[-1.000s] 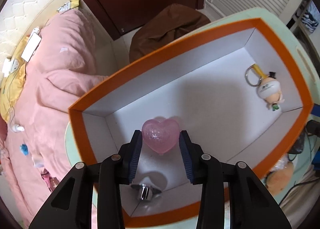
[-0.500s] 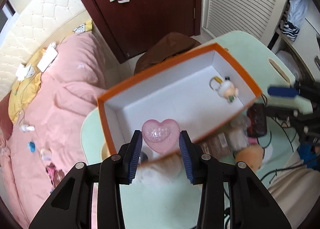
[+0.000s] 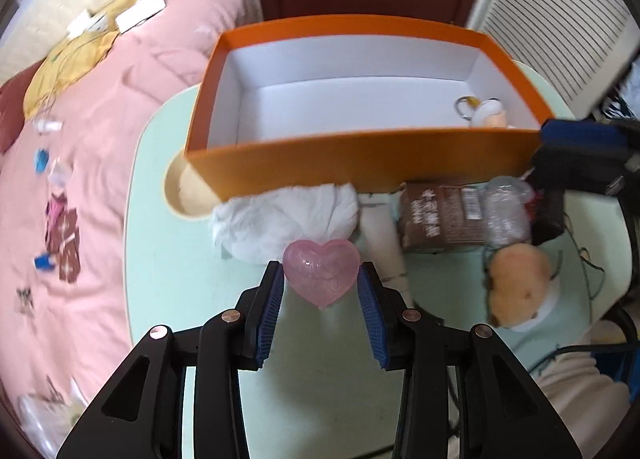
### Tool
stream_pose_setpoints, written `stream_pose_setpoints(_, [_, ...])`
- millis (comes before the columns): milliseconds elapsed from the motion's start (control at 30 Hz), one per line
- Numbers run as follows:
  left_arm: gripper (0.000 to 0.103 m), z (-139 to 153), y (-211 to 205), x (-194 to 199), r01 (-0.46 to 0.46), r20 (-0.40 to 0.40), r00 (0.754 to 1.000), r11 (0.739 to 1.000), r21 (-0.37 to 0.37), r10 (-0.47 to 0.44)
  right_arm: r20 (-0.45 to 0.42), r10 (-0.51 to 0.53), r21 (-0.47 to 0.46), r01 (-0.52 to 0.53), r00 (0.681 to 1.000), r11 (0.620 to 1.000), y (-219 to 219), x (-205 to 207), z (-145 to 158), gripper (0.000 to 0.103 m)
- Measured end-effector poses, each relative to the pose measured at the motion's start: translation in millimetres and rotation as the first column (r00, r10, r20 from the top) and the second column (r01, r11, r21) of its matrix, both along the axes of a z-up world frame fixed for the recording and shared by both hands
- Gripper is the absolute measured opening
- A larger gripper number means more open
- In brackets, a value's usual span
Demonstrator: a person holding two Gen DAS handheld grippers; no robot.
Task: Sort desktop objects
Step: 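Lower the pink heart onto the table beside the tissue, open the left tool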
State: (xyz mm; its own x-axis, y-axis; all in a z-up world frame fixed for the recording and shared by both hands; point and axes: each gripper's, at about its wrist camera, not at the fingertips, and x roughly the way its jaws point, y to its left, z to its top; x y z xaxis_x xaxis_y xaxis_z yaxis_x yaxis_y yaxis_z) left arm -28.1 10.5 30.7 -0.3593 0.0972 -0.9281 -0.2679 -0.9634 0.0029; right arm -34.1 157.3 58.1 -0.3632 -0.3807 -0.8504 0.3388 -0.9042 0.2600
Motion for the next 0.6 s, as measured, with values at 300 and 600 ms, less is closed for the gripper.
stream_pose_setpoints(300, [0.072,-8,-6,25,-0.053,-0.122,0.991,0.995,0.090,0.064,0.153,0.096,-0.103,-0.081,0.984,0.991,-28,-72,24,0.043])
stream_pose_setpoints(600, [0.072,-6,-21,32,-0.085,-0.163,0.982,0.992,0.090,0.099,0.375,0.286,-0.053,-0.288,0.882,0.956,-121,-132,-33,0.037])
